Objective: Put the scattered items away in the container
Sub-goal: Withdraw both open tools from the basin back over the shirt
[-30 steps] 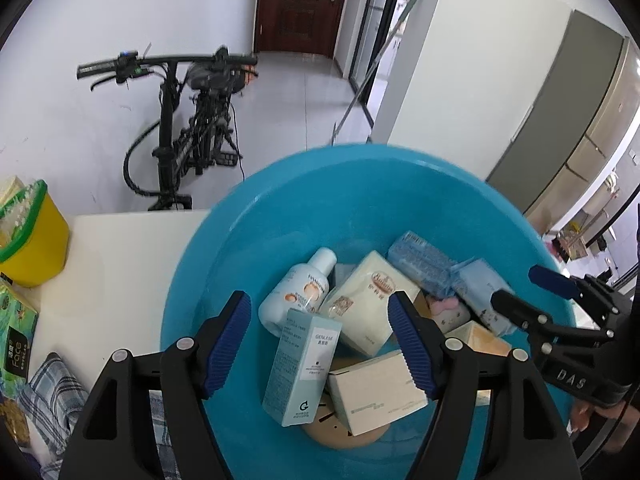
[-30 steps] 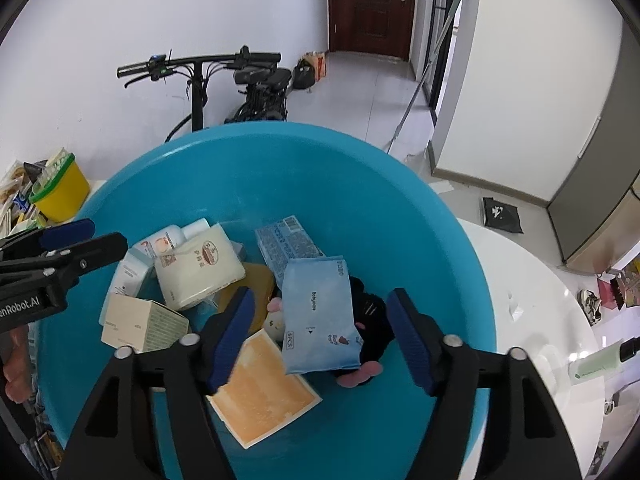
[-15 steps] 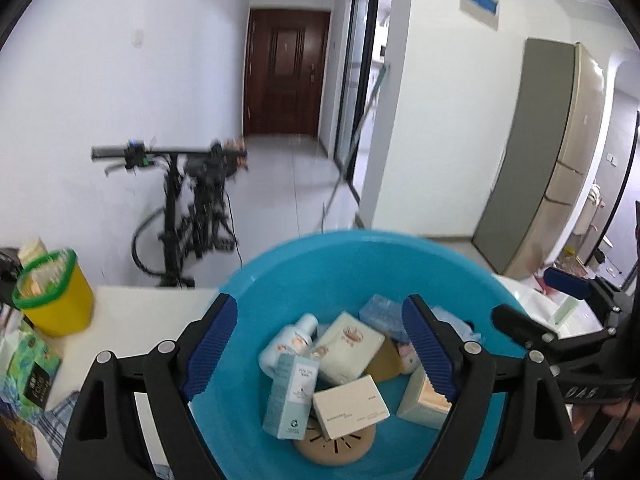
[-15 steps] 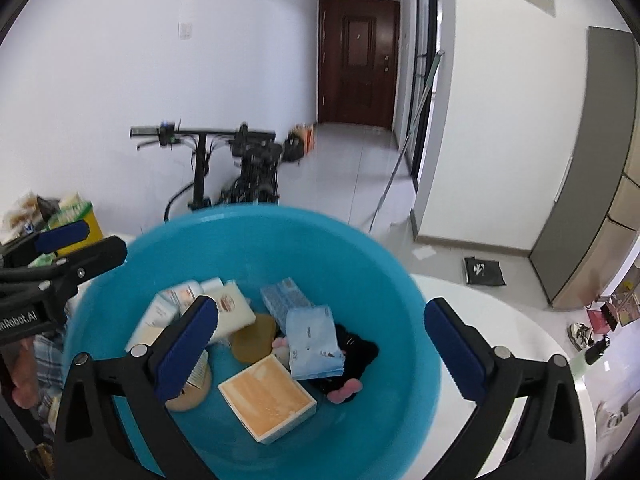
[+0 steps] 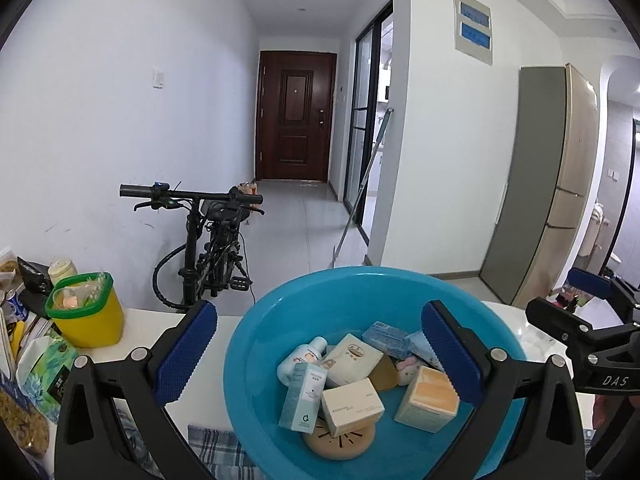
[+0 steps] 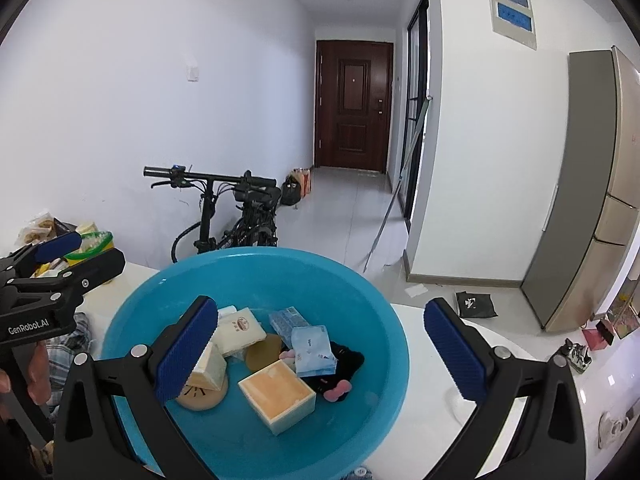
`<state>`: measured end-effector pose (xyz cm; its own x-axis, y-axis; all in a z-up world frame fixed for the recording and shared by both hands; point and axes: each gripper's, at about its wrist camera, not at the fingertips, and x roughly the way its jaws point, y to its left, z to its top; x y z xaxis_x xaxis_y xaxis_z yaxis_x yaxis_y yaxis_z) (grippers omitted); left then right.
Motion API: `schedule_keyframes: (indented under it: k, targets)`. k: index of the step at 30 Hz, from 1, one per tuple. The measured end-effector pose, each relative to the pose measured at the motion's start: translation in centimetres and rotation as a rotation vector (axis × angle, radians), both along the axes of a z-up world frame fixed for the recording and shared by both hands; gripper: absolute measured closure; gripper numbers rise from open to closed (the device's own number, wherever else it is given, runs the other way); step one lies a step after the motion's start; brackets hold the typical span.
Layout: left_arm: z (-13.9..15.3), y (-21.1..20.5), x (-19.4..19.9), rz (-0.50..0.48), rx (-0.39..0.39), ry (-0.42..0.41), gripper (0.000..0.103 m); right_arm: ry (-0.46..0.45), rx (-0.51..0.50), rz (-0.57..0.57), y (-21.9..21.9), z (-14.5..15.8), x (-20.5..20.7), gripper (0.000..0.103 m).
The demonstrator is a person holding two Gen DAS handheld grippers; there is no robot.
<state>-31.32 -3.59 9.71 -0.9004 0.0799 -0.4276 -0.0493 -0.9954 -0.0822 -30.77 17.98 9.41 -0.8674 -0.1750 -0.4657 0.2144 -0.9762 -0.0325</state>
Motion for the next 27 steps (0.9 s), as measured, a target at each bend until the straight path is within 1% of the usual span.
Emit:
schedule_keyframes:
  k: [7, 10, 13, 19, 23, 27]
  targets:
    - [1.9, 0.4, 3.7, -0.019, -0.024, 0.052, 0.0, 0.036, -0.009, 0.013, -0.1, 1.7, 2.9, 0.0]
    - [2.5, 0.6, 5.2, -0.046, -0.022, 0.045, 0.0, 0.041, 0.003, 0.022, -0.4, 2.1, 4.0, 0.0]
    - [3.0, 0.6, 6.9, -0.044, -0.008, 0.046, 0.0, 0.047, 0.01, 0.024, -0.5, 2.2, 5.3, 0.0]
    - [3.7, 0.6, 10.3, -0.033, 0.015, 0.047, 0.0, 0.068, -0.017, 0.026, 0.0, 2.9, 8.2, 0.0]
    - [4.2, 0.8, 12.8, -0.018, -0.009, 0.052, 0.0, 0.076, -0.019, 0.035, 0.2, 3.3, 9.9, 0.0]
    - [4.6, 1.4, 15.7, -0.014, -0.048, 0.079, 0.0, 0.084, -0.017, 0.034, 0.4, 3.5, 11.8, 0.0]
